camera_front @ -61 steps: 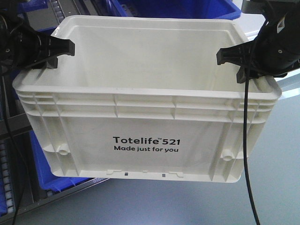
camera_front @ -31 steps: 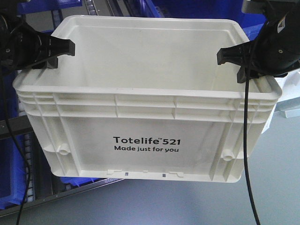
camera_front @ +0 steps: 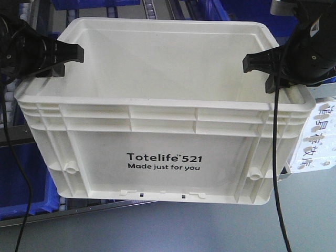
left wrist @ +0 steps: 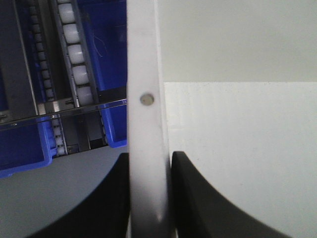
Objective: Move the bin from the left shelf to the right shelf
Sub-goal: 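Carry the tote with both grippers while turning toward the other shelving, then hold the tote above the empty roller shelf slot with both grippers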
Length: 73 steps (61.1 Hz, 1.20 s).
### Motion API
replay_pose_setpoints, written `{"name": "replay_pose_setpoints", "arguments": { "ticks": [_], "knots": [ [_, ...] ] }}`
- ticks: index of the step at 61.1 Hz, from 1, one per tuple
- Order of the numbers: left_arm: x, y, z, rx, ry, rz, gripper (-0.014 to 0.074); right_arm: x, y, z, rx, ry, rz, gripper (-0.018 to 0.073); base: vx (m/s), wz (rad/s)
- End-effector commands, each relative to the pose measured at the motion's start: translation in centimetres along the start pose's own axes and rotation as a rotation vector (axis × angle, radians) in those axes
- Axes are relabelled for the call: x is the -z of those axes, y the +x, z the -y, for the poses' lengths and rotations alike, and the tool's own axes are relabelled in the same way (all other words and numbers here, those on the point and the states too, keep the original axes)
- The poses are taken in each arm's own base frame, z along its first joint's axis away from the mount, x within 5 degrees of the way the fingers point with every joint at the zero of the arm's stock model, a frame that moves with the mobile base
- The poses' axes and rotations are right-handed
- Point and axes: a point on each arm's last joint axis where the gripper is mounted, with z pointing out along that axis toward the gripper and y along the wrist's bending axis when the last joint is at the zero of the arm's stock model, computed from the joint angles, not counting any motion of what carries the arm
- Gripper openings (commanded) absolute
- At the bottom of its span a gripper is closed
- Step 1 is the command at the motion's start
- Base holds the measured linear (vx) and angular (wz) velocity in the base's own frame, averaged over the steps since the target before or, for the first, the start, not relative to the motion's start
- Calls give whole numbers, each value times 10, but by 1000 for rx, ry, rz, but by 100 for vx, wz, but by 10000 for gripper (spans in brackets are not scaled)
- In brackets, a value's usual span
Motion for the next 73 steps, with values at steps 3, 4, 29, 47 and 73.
{"name": "replay_pose_setpoints", "arguments": {
  "ticks": [3,4,29,47,73],
  "knots": [
    [26,-13,-3,-37,2,156,61,31,-10,8,8,16,180,2,2,26],
    [26,-13,-3,-37,2,156,61,31,-10,8,8,16,180,2,3,26],
    [26,-13,-3,-37,2,156,61,31,-10,8,8,16,180,2,4,18],
    [26,-13,-3,-37,2,155,61,31,-10,8,8,16,179,2,10,9],
    [26,-13,-3,-37,2,156,61,31,-10,8,8,16,179,2,15,6]
  ]
}}
